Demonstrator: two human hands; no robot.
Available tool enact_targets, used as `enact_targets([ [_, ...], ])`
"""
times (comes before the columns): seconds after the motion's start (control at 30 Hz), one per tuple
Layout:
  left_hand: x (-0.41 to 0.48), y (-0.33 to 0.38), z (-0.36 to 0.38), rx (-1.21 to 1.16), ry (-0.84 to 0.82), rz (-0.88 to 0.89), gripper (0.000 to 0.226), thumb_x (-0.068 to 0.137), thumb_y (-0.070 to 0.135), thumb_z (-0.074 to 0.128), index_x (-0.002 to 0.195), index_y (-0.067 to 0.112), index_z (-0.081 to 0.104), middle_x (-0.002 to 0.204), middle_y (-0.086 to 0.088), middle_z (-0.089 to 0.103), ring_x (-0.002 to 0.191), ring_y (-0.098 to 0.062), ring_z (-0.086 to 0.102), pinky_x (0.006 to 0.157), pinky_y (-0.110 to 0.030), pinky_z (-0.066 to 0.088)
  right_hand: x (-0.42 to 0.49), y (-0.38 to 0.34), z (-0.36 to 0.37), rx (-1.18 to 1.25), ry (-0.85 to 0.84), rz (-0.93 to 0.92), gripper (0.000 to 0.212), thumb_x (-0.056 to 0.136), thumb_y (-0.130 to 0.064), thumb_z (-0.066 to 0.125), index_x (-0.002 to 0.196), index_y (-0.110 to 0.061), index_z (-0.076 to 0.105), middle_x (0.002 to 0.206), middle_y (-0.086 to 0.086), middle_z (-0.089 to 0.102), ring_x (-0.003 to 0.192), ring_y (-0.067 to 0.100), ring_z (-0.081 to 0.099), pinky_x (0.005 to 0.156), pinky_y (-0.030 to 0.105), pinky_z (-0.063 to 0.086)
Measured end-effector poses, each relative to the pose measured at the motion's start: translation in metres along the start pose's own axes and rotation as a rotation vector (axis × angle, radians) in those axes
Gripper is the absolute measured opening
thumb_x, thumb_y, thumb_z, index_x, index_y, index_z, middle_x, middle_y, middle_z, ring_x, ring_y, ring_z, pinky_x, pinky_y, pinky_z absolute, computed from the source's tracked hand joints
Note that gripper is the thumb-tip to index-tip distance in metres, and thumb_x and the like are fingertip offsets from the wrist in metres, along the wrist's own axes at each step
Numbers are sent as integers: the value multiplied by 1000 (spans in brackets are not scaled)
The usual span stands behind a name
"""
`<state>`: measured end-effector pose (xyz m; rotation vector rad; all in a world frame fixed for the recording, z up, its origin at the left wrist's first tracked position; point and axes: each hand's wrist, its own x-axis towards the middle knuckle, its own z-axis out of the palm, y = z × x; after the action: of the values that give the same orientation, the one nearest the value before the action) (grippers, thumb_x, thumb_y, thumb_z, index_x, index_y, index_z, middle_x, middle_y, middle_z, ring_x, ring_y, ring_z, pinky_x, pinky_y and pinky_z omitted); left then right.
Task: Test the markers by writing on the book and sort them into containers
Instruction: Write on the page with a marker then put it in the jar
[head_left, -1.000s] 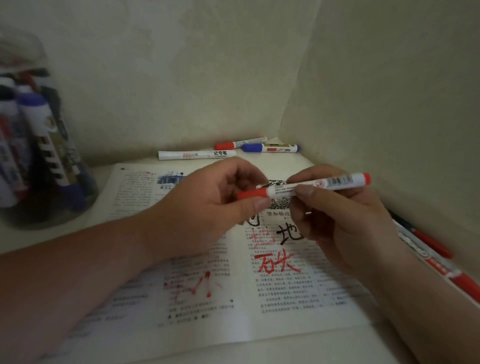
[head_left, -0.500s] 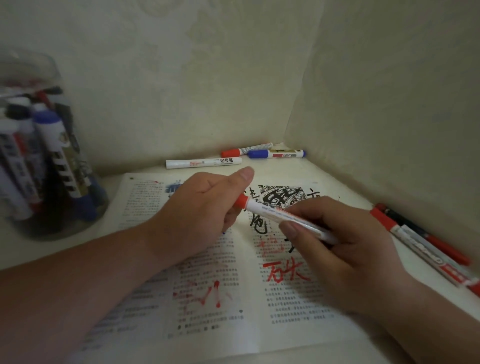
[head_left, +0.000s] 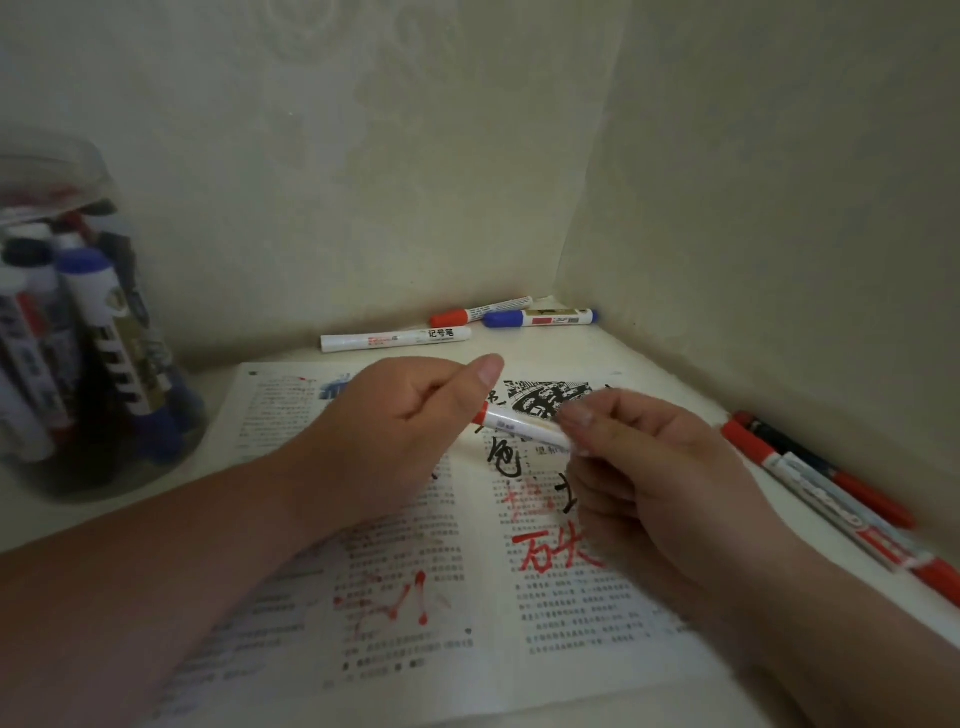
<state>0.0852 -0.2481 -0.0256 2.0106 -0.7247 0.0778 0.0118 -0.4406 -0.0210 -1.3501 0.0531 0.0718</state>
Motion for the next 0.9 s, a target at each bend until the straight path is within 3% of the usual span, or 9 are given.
enact_targets([
  [0.1,2,-7,2,81,53,69,51,95,63,44,68,20,50,64,-1,51,55,-9,45,55,-17,37,9,-3,-6,61,110,-131,9,81,-7,66,74,-12,63,56,7,42,49,18,33,42,26,26],
  [0.23,2,-8,4,131,47,79,28,77,60,57,82,33,57,83,14,57,67,-3,51,61,-11,40,15,0,-13,117,161,-282,5,81,-10,67,86,-9,66,68,6,59,63,20,52,54,30,41],
  [0.37,3,-6,5,228,12,162,26,74,62,58,81,37,58,83,25,54,71,-6,51,64,-10,39,20,5,-16,-58,275,-350,22,85,-16,70,107,-15,69,87,4,73,78,19,65,69,34,50],
  [0.47,2,-7,5,183,68,132,29,84,63,62,79,34,62,79,18,58,68,-10,53,59,-15,39,17,2,-14,-132,324,-378,40,86,-16,72,122,-26,61,91,8,76,78,19,68,71,29,55],
  [0.6,7,-16,5,-80,289,18,8,96,38,52,92,35,58,73,6,64,53,-6,52,57,-25,41,12,-4,-9,-132,376,-447,28,85,-12,73,108,-20,60,86,11,77,74,18,70,68,27,54],
  [0.67,11,-20,1,-228,411,-78,15,102,24,49,96,35,55,68,3,64,48,-13,48,52,-33,38,11,-13,-3,-134,366,-459,25,82,-15,74,103,-16,61,85,11,77,74,21,71,67,29,52],
  [0.8,22,-21,-11,-575,636,-355,22,105,6,40,101,22,54,66,1,69,39,-18,41,40,-29,31,20,-59,34,-148,295,-625,17,85,-8,71,96,-11,59,78,12,75,66,20,71,56,22,51],
  [0.9,24,-23,-19,-768,678,-456,30,101,-2,35,102,20,56,76,-7,75,40,-19,41,39,-27,31,38,-95,84,-133,157,-788,17,90,-2,69,96,-12,58,82,15,75,71,26,74,59,27,55],
])
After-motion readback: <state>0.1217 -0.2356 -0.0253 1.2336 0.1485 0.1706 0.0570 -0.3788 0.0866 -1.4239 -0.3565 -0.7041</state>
